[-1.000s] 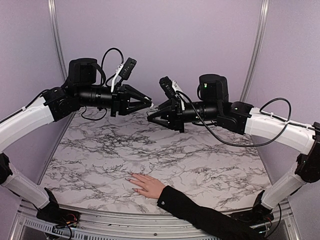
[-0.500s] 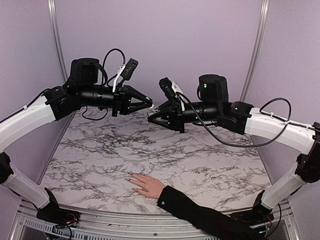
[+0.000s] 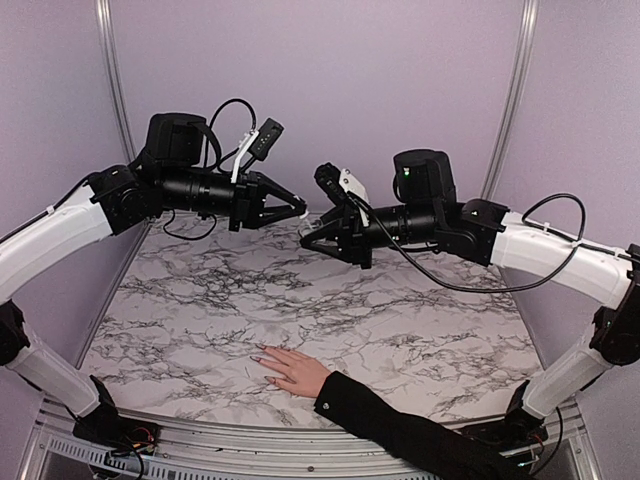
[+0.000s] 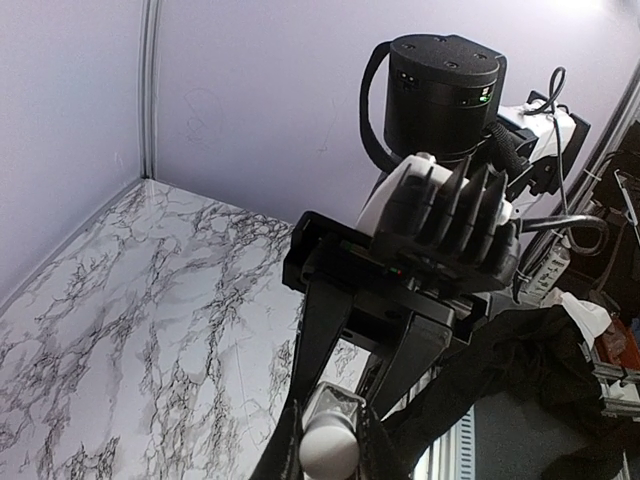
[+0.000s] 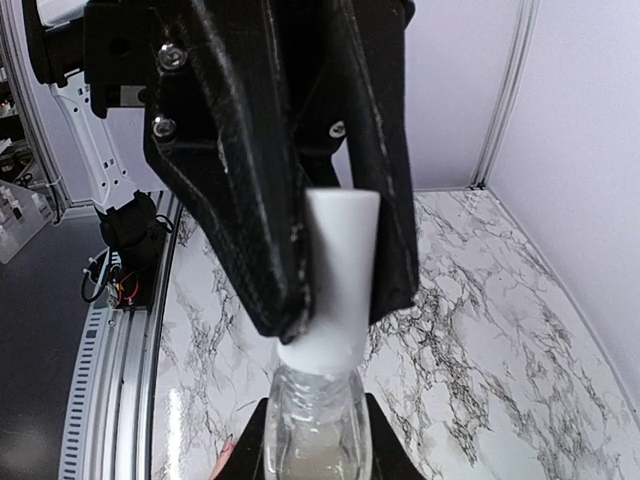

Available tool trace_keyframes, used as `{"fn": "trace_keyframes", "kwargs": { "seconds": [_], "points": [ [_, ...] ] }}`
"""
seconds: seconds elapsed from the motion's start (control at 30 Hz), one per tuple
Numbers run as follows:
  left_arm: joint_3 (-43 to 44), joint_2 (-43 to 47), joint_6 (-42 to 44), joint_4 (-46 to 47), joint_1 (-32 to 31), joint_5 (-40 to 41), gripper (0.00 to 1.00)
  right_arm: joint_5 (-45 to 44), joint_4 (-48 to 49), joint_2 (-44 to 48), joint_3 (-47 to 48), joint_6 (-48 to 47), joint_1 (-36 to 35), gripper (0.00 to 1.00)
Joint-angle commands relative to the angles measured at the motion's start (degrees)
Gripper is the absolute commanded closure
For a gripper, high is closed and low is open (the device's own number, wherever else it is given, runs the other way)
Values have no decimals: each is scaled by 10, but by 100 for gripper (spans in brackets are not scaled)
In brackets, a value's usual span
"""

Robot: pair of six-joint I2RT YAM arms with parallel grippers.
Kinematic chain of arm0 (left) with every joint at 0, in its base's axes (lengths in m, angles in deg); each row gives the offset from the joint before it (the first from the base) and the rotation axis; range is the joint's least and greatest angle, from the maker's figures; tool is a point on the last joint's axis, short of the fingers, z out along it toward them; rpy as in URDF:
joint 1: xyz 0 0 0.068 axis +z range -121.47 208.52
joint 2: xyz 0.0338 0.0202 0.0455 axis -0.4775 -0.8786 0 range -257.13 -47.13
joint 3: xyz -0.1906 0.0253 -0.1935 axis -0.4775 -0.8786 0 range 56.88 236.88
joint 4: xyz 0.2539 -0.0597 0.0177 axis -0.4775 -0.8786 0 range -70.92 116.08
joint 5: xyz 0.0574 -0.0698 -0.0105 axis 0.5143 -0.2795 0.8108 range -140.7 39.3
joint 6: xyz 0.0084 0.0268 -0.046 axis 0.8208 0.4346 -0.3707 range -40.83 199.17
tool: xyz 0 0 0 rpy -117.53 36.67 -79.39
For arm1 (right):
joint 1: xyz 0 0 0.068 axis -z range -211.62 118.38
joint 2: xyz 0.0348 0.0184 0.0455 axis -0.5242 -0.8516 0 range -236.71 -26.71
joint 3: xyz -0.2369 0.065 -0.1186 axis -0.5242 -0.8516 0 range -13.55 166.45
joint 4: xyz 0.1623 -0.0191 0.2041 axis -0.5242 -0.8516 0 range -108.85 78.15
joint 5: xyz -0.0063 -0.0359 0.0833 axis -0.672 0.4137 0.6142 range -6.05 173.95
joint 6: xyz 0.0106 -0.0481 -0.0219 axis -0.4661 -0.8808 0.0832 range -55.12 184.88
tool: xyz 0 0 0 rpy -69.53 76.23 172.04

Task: Paint the nails
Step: Unscrew the nail polish bottle.

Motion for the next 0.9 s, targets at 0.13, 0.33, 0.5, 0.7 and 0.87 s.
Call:
{"fn": "trace_keyframes", "kwargs": {
  "seconds": [0.13,0.33,0.5,0.7,0.87],
  "points": [
    [23,-14,12,-47,-17,12,100,-9,-5,-6,32,-19,-10,100],
    [26,-15,17,-51,-20,25,100,-13,-7,-8,34,-24,-14,100],
    [30,-5,23,-51,-20,60,100,-24,-3,-5,23,-15,-14,100],
    [43,-4,39,-62,-20,67,100,-53,-44,-20,42,-25,-14,100],
    [43,-2,45,-65,-20,72,100,-57,-51,-23,45,-30,-14,100]
  ]
}}
